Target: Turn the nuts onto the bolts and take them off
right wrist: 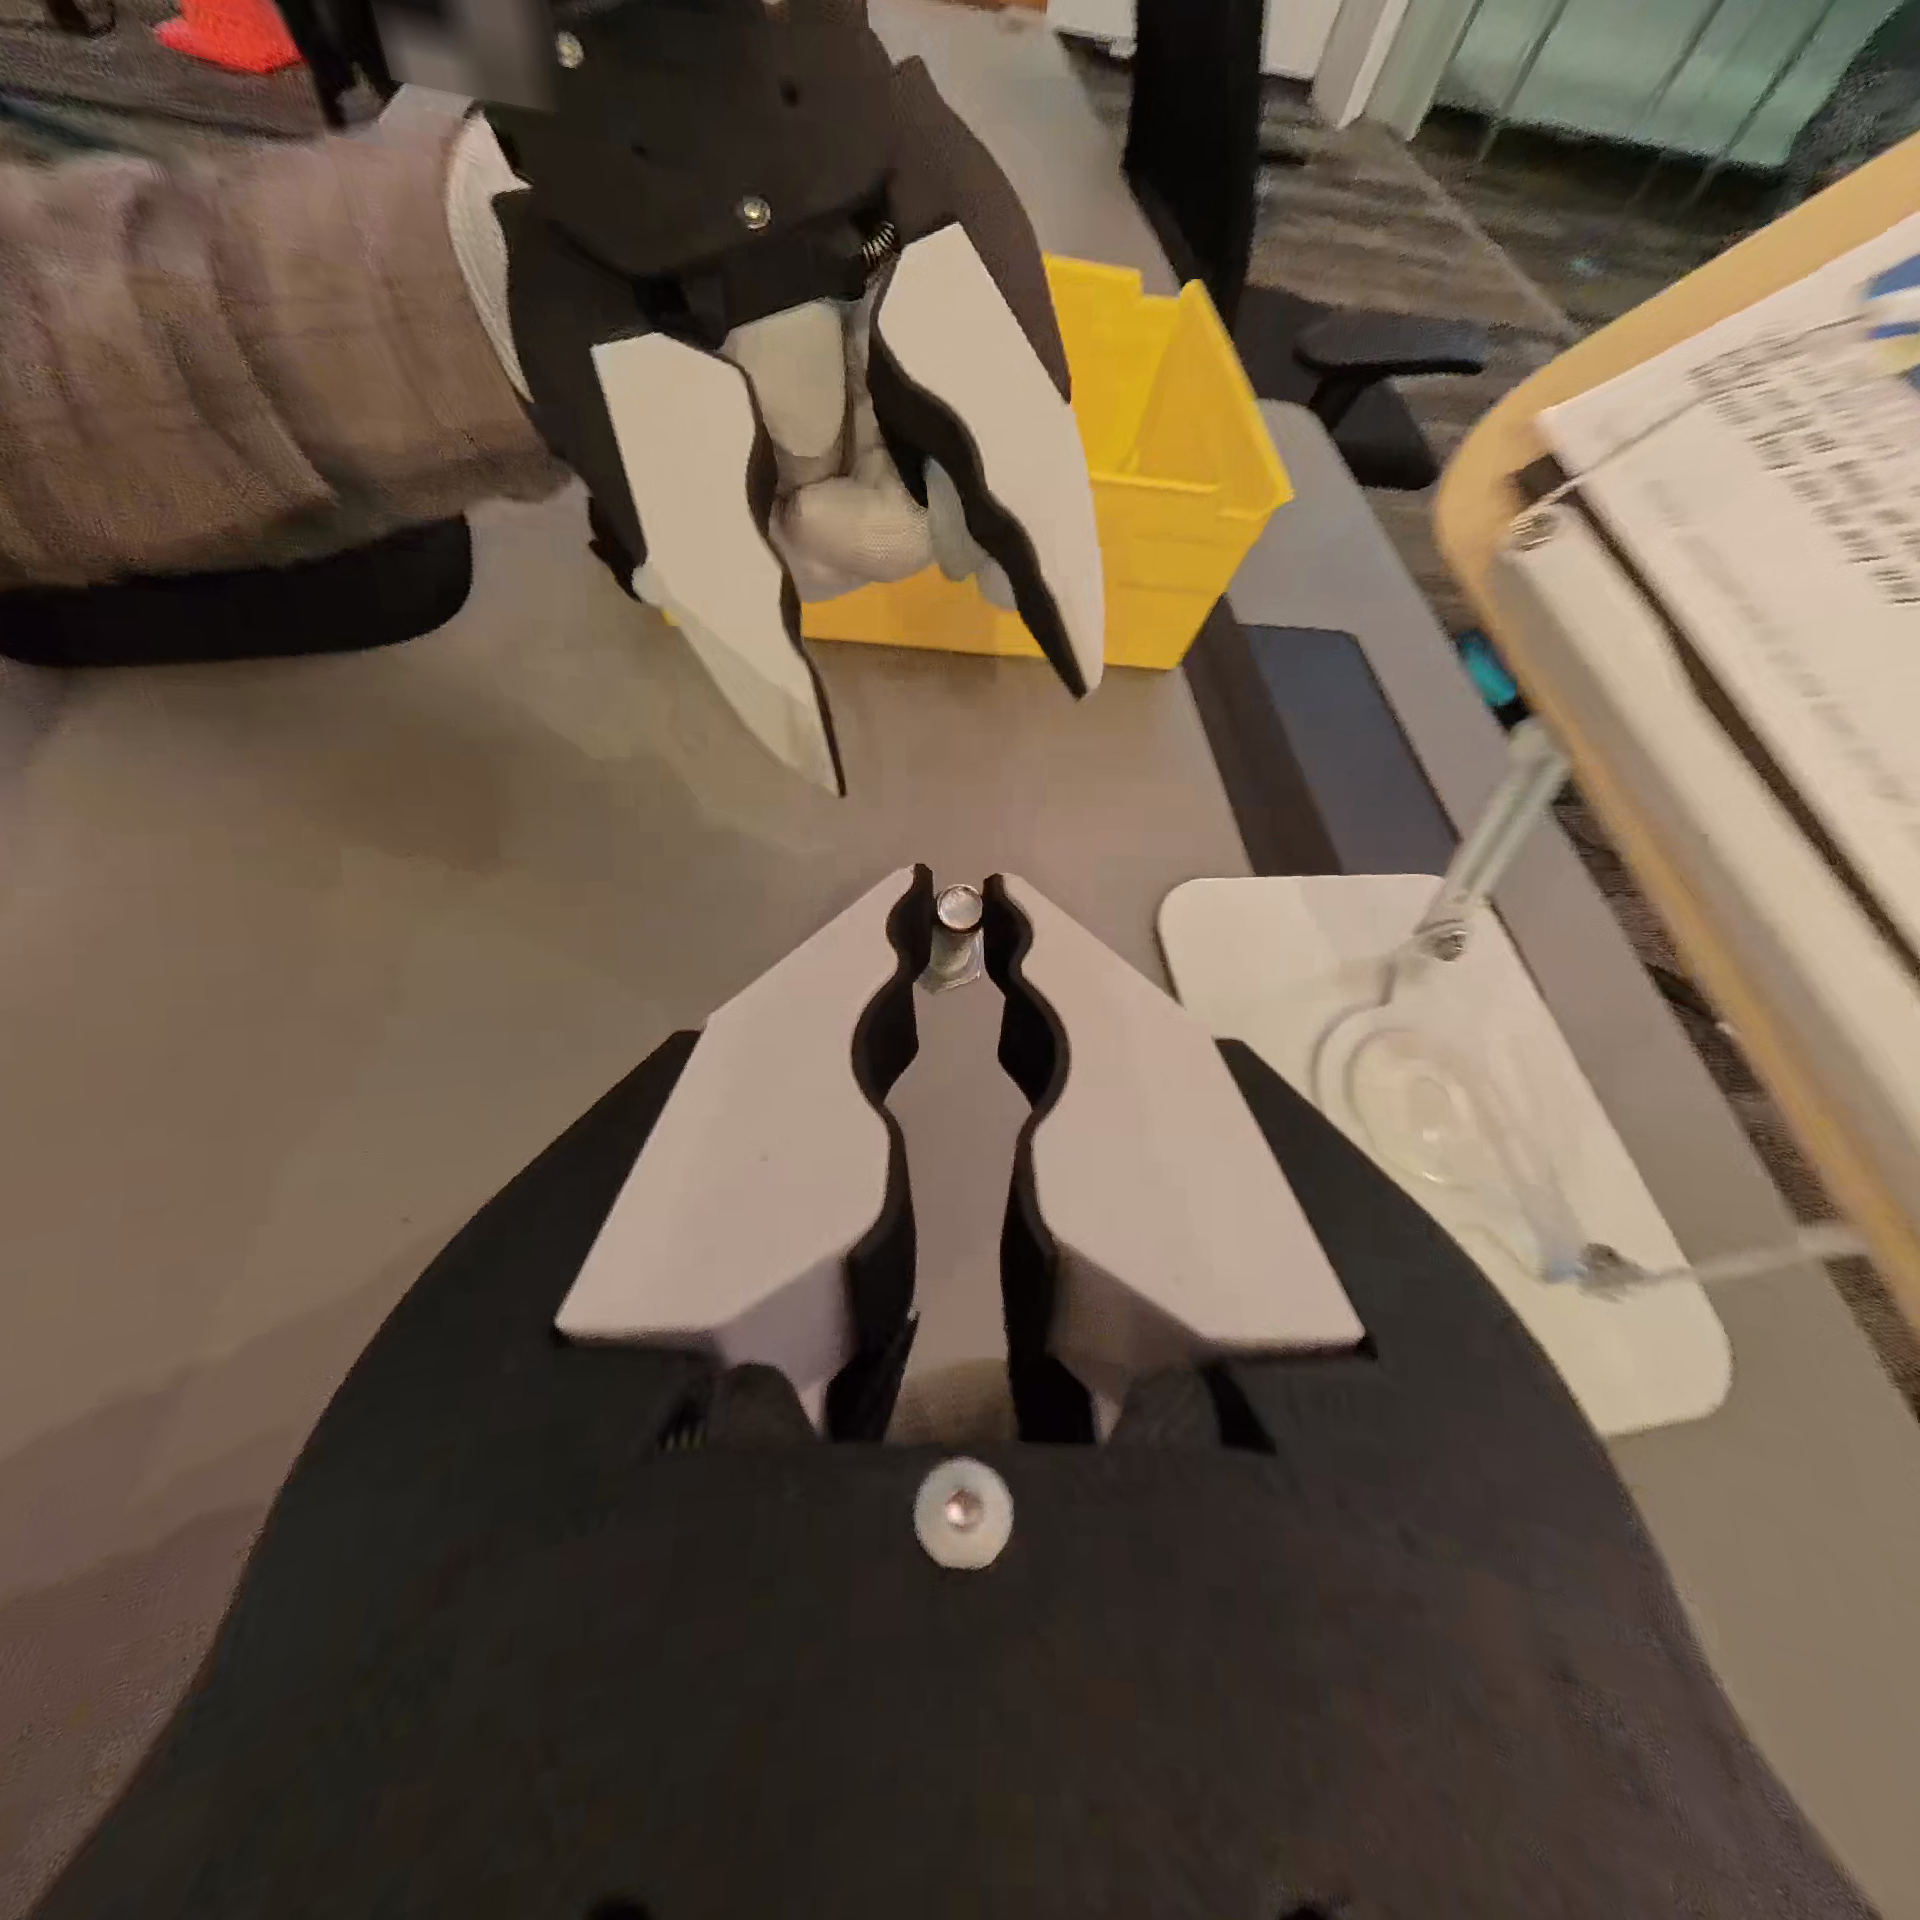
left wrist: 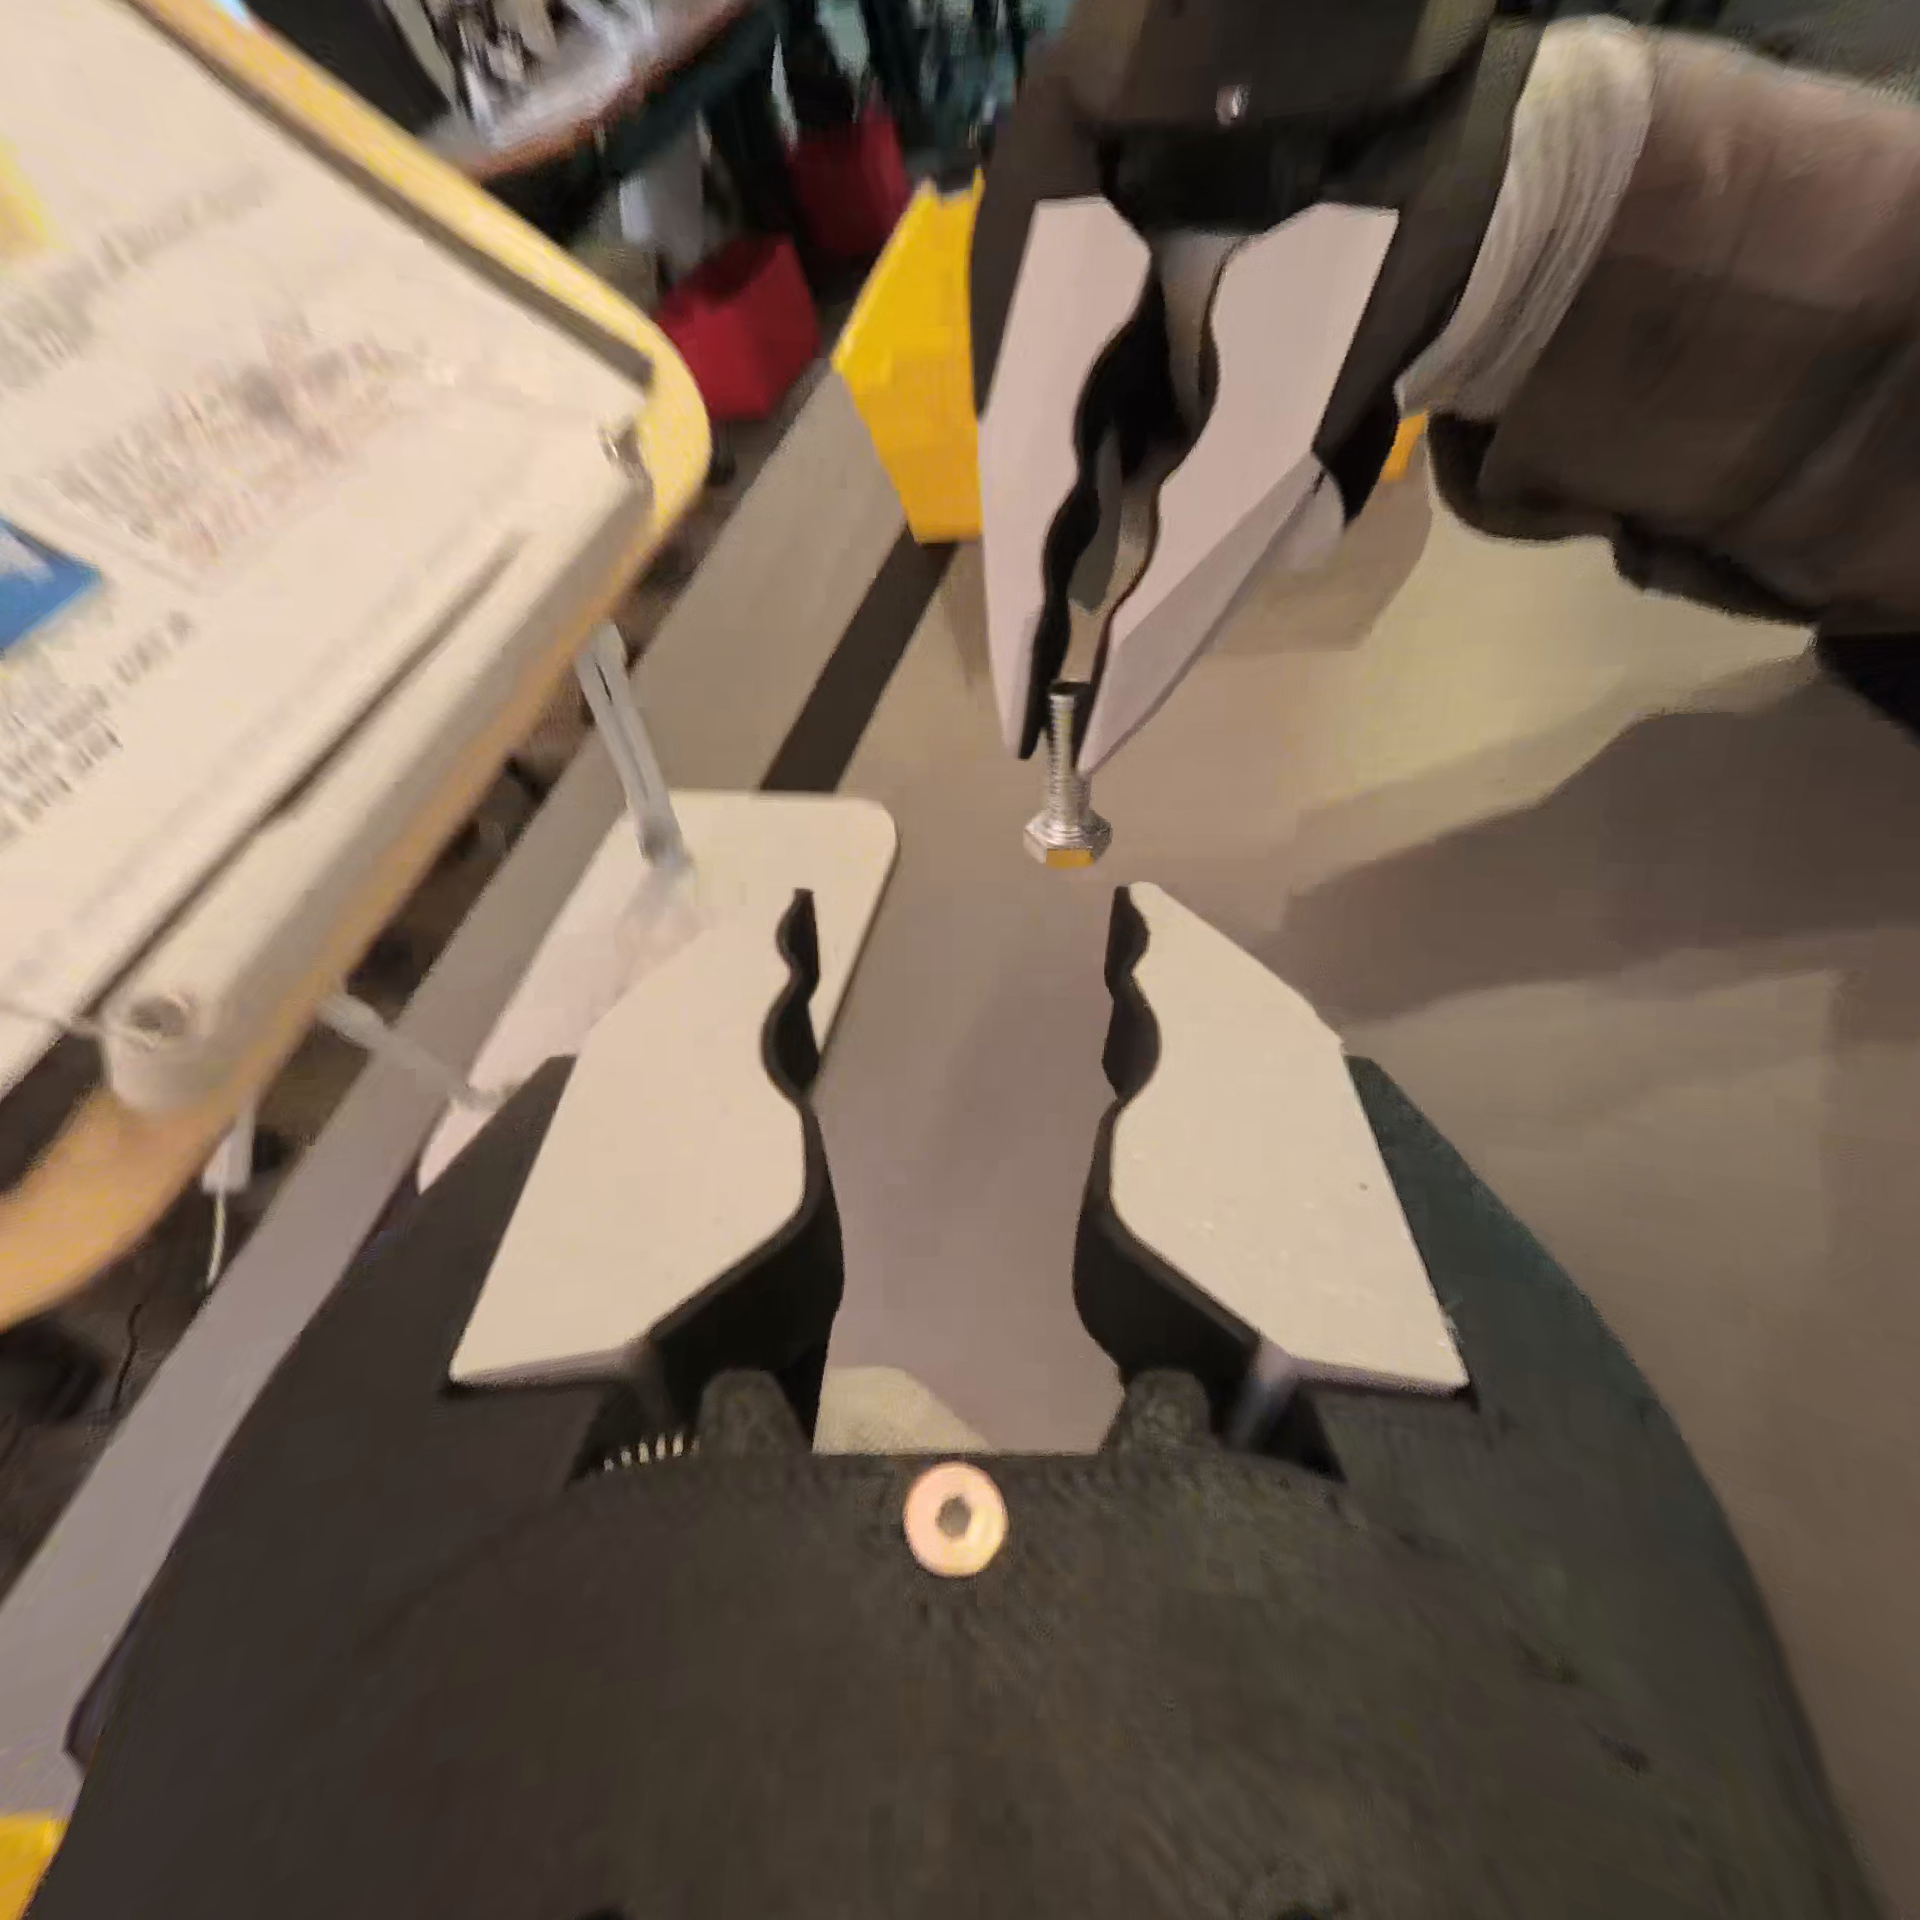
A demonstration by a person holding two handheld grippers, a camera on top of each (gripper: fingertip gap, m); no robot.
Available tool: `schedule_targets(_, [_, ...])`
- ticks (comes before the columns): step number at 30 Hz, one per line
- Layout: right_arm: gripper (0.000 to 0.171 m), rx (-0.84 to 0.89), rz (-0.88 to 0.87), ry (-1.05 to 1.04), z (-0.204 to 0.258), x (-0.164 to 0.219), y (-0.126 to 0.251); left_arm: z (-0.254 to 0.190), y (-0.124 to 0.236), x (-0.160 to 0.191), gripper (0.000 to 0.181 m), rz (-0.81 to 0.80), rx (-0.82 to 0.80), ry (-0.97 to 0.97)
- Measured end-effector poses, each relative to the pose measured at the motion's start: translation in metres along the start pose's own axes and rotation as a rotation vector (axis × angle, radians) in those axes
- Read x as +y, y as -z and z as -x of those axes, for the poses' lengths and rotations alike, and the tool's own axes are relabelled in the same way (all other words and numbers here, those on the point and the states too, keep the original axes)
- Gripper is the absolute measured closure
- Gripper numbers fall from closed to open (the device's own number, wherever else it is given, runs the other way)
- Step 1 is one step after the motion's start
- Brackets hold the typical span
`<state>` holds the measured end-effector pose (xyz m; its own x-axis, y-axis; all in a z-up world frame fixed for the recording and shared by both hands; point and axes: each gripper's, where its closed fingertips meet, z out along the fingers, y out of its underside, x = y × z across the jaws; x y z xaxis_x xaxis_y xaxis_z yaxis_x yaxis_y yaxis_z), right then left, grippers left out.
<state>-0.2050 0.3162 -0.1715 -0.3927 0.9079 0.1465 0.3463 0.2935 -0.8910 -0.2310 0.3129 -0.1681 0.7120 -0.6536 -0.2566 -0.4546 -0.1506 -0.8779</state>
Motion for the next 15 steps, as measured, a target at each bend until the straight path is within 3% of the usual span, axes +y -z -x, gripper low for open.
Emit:
schedule_targets(1, [0.164,0.014,-0.022,-0.003,-0.003,-0.006,0.01,0.005,-0.001,-0.01,0.128,-0.043,0.001,0.002])
schedule_targets(4, [0.164,0.054,-0.073,0.004,-0.007,-0.022,0.032,0.004,-0.006,-0.023,0.131,-0.183,0.013,0.036])
schedule_targets(7, [0.164,0.063,-0.112,0.015,-0.004,-0.037,0.041,-0.011,-0.02,-0.011,0.132,-0.188,0.048,0.029])
schedule_targets(15, [0.164,0.05,-0.079,-0.03,0.003,-0.043,0.028,-0.026,-0.041,-0.019,0.139,-0.264,0.058,0.087])
